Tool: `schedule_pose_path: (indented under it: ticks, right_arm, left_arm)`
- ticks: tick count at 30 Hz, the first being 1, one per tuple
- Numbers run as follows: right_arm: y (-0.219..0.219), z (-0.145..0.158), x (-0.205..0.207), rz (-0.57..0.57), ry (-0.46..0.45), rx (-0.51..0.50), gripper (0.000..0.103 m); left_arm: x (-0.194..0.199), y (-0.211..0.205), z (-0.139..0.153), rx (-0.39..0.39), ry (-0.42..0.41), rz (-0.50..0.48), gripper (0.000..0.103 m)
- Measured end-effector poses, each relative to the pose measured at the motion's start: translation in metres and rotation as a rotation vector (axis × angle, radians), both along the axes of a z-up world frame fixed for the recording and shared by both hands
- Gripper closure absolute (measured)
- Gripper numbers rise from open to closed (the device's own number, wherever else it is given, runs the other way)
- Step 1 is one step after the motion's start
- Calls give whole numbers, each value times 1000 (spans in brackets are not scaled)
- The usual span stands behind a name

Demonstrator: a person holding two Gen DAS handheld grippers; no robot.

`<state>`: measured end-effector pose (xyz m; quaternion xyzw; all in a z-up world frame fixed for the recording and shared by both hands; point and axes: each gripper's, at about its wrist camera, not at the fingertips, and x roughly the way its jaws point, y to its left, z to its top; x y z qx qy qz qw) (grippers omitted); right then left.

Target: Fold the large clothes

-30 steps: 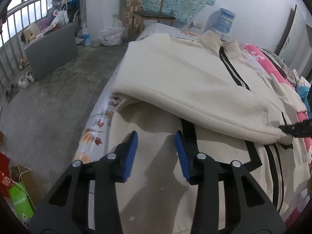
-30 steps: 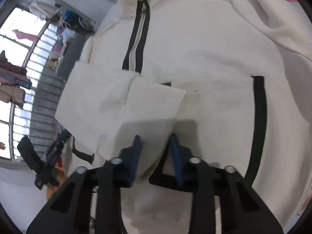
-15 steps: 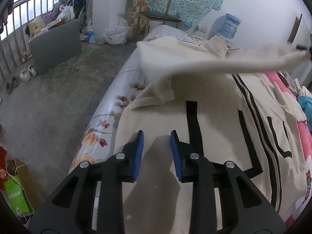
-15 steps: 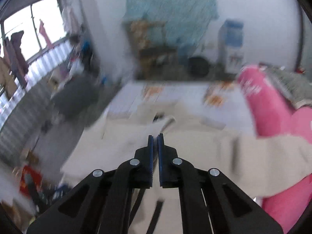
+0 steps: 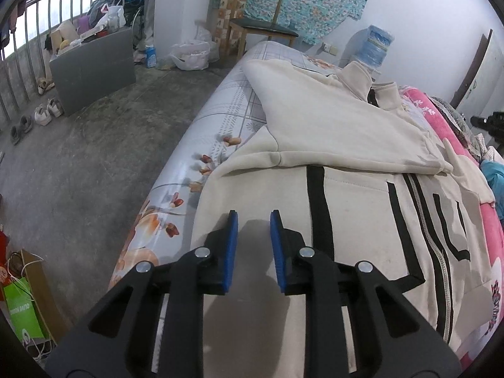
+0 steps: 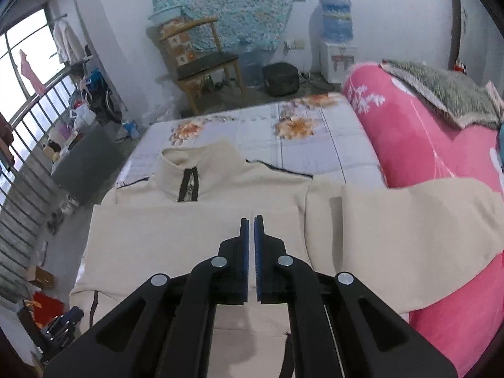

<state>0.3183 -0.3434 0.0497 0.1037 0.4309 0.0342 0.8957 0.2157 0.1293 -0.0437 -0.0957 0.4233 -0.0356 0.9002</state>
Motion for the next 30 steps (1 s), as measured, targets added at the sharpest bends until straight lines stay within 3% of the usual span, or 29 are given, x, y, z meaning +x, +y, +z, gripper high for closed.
schedule_pose_path:
  ticks: [4,6,7,14,22,27,30]
  right_arm:
    - [-17,-25,3,-20,90,39,93]
    - [-24,-40,5,-40,136,45,69]
    - [-26,-49,7,-46,158,46,65]
    - [-39,-110,18,-95,319,152,64]
    - [-58,-121,7,-232,305,453,61]
    - [-46,-124,-3,-265,356,504,56]
    - [-39,-120,3,-273,320,449,56]
  left_arm:
    - [0,0,0,-1,0,1,82]
    - [0,0,0,3,0,1,82]
    - [0,0,0,3,0,1,82]
    - [0,1,-1,-6,-1,1,82]
    - [0,3,-1,-15,-2,2,82]
    - [1,3,-1,-12,-2,2,82]
    - [1,3,-1,-13,-2,2,82]
